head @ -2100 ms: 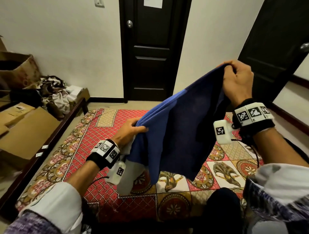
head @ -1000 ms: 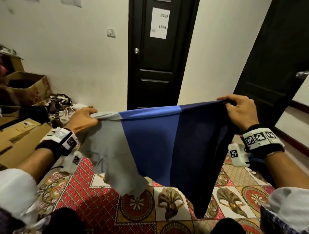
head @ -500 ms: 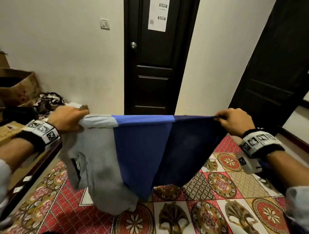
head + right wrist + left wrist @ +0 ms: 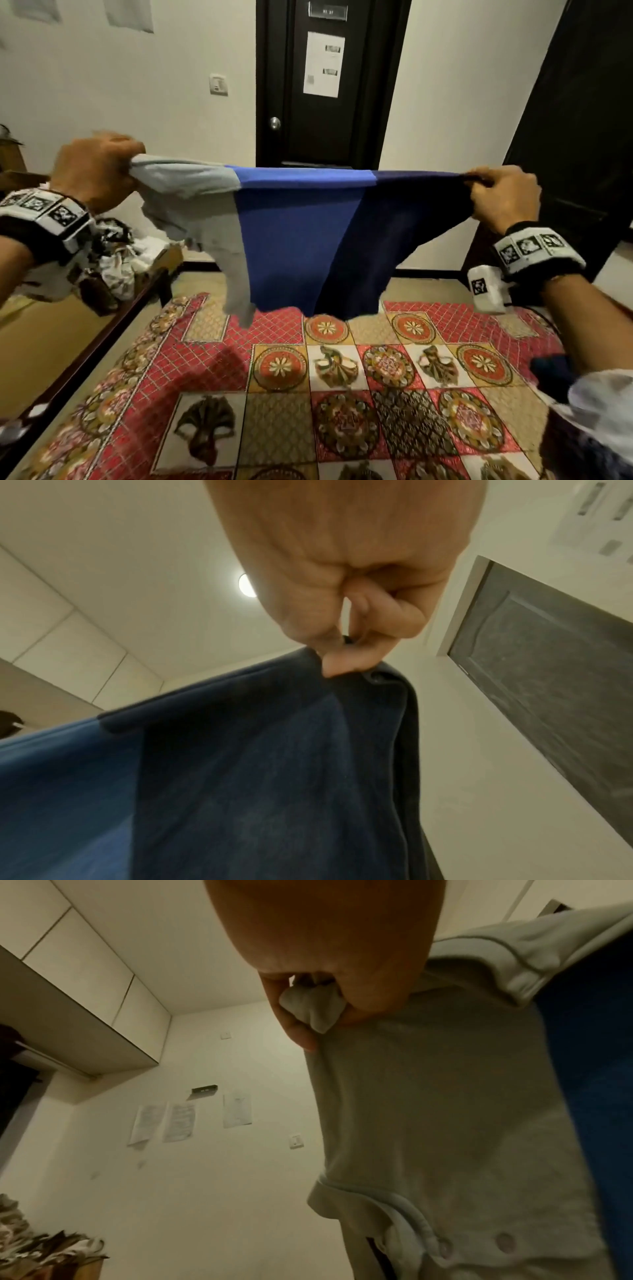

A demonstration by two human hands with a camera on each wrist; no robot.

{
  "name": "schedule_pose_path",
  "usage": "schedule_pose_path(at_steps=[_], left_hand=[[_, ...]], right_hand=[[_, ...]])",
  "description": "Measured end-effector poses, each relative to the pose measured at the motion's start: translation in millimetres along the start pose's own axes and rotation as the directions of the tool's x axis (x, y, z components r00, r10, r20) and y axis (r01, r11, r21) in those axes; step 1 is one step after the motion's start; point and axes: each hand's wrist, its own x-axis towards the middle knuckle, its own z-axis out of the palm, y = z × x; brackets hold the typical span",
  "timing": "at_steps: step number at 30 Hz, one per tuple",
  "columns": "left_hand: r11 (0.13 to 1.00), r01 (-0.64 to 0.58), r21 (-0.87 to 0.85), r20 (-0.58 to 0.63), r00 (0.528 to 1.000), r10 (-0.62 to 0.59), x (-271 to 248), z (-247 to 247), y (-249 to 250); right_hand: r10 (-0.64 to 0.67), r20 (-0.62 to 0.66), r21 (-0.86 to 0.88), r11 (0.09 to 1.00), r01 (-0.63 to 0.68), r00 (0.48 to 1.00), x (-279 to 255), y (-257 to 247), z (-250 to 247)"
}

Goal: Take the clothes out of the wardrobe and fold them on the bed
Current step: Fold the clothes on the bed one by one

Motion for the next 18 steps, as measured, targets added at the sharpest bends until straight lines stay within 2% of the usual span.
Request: schedule_pose_path(at_steps=[2, 5, 7, 8, 9, 10, 11, 12, 13, 15, 17, 18], left_hand=[[0.996, -0.013, -0.093, 0.063, 0.998, 0.019, -45, 7, 11], [0.993, -0.025, -0.119, 0.228, 0.972, 0.052, -144, 31, 44], [0.983, 0.016, -0.181, 0.390, 0.919, 0.057, -215, 52, 71], [0.977, 0.051, -0.205, 0.492, 0.869, 0.058, -251, 66, 84], [0.975, 0.099, -0.197, 0.600, 0.799, 0.040, -282, 81, 95], [0.978, 0.145, -0.153, 0.712, 0.702, 0.007, -315, 98, 105], [0.976, 0.187, -0.108, 0.812, 0.584, -0.022, -343, 117, 112], [0.970, 0.233, -0.075, 0.897, 0.440, -0.036, -369, 134, 119], [0.964, 0.262, -0.050, 0.953, 0.300, -0.033, -392, 148, 126], [0.963, 0.269, -0.024, 0.997, 0.079, 0.003, -422, 166, 139], [0.956, 0.288, -0.060, 0.997, -0.037, 0.074, -441, 177, 145], [0.946, 0.320, -0.059, 0.994, -0.073, 0.087, -443, 180, 147]], right_hand=[[0.015, 0.008, 0.045, 0.999, -0.016, 1.000, -36, 28, 1], [0.046, 0.119, 0.061, 0.997, -0.053, 0.992, -111, 88, 13], [0.072, 0.247, -0.020, 0.997, -0.069, 0.966, -166, 131, 26], [0.125, 0.353, -0.091, 0.991, -0.099, 0.927, -198, 152, 34], [0.190, 0.468, -0.170, 0.978, -0.123, 0.863, -228, 179, 44], [0.278, 0.582, -0.261, 0.954, -0.149, 0.764, -257, 204, 54], [0.363, 0.666, -0.336, 0.926, -0.172, 0.652, -280, 232, 65], [0.429, 0.719, -0.413, 0.896, -0.162, 0.546, -300, 258, 75], [0.473, 0.759, -0.466, 0.875, -0.135, 0.447, -318, 273, 82], [0.514, 0.812, -0.514, 0.854, -0.078, 0.276, -343, 288, 89], [0.532, 0.827, -0.524, 0.847, -0.094, 0.180, -355, 294, 91], [0.543, 0.824, -0.532, 0.840, -0.112, 0.161, -359, 299, 94]])
